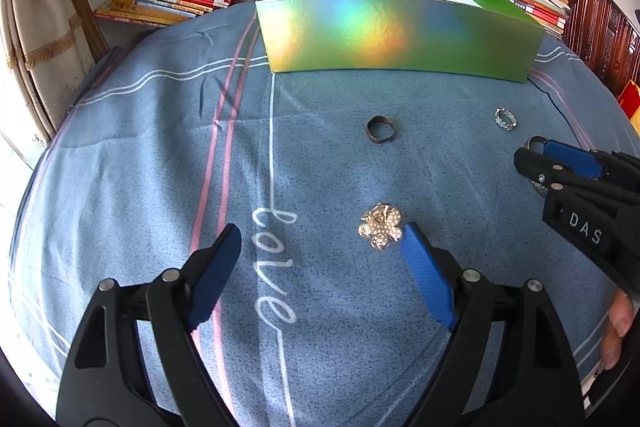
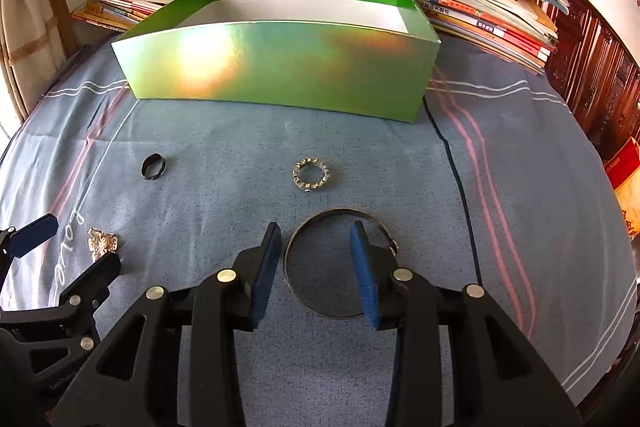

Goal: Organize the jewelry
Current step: 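Grasp the gold flower brooch with the left tool while the right tool grasps the silver bangle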

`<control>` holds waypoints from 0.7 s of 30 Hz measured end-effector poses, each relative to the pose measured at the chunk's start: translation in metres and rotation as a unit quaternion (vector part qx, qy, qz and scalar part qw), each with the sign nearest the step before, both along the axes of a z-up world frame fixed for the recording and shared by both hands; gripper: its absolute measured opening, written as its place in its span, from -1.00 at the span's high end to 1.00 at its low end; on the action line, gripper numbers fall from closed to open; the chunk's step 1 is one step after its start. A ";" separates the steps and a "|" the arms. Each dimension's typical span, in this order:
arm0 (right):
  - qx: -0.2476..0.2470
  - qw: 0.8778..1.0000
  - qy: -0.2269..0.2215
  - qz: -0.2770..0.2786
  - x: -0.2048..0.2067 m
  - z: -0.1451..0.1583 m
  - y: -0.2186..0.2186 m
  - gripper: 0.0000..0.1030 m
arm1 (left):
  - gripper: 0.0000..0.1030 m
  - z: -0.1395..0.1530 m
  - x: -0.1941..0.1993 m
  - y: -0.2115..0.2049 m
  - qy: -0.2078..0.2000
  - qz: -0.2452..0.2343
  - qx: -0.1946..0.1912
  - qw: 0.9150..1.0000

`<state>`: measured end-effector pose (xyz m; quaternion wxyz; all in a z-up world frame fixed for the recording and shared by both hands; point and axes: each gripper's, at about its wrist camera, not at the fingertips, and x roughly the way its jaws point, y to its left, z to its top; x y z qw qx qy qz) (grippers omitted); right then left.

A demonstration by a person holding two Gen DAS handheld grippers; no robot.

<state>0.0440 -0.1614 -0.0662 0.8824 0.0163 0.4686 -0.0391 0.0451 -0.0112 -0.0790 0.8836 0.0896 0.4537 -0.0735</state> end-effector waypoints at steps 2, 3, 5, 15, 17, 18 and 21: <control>-0.006 1.000 -0.002 0.000 0.000 0.000 0.002 0.25 | -0.59 0.000 0.000 0.000 0.001 0.001 -0.001 1.000; -0.007 1.000 -0.003 0.000 0.000 0.000 0.002 0.25 | -0.59 0.000 0.000 0.000 0.001 0.000 -0.002 1.000; -0.007 1.000 -0.003 -0.001 -0.001 0.000 0.002 0.25 | -0.59 0.000 0.000 0.000 0.001 0.001 -0.003 1.000; -0.001 1.000 -0.005 -0.003 -0.002 0.000 0.000 0.23 | -0.61 0.000 0.000 0.001 0.001 0.001 -0.001 1.000; -0.001 1.000 -0.005 -0.004 -0.002 0.000 0.000 0.23 | -0.62 0.000 0.000 0.001 0.000 0.002 -0.001 1.000; -0.001 1.000 -0.006 -0.004 -0.003 0.000 0.000 0.23 | -0.62 0.000 0.000 0.002 0.000 0.003 -0.001 1.000; -0.001 1.000 -0.006 -0.004 -0.003 -0.001 0.000 0.23 | -0.63 0.000 0.001 0.003 0.000 0.003 -0.001 1.000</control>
